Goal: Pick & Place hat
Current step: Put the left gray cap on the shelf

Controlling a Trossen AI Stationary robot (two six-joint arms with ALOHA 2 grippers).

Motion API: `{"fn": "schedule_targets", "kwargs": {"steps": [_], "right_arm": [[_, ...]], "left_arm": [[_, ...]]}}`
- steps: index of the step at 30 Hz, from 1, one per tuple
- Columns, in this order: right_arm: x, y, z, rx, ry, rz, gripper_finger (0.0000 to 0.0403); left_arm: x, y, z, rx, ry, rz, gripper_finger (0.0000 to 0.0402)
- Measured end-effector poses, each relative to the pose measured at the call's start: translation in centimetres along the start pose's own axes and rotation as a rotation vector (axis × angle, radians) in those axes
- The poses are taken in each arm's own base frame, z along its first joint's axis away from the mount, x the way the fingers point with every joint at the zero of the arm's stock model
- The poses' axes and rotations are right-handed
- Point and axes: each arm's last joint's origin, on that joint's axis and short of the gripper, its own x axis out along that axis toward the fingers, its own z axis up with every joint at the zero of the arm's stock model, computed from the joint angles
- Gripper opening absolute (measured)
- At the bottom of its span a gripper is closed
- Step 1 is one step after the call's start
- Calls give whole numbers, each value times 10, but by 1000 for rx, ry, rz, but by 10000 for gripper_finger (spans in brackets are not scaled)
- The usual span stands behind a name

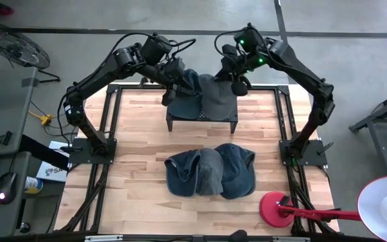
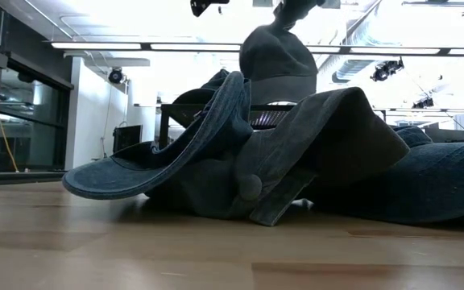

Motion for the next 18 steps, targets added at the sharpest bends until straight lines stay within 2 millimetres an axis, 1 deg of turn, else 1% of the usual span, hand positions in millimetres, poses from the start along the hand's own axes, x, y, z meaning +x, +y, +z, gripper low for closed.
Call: {"fn": "schedule_targets", "kwargs": {"steps": [7, 12, 18], "right_arm": [[16, -10, -9, -4, 49, 5, 18], [30, -19, -15, -39, 137, -65, 18], [40, -29, -26, -19, 184, -77, 18]], "left_arm": [[0, 0, 0, -12, 0, 2, 149], [0, 0, 0, -18, 1, 4, 149], [0, 1, 1, -14, -6, 13, 149]]}}
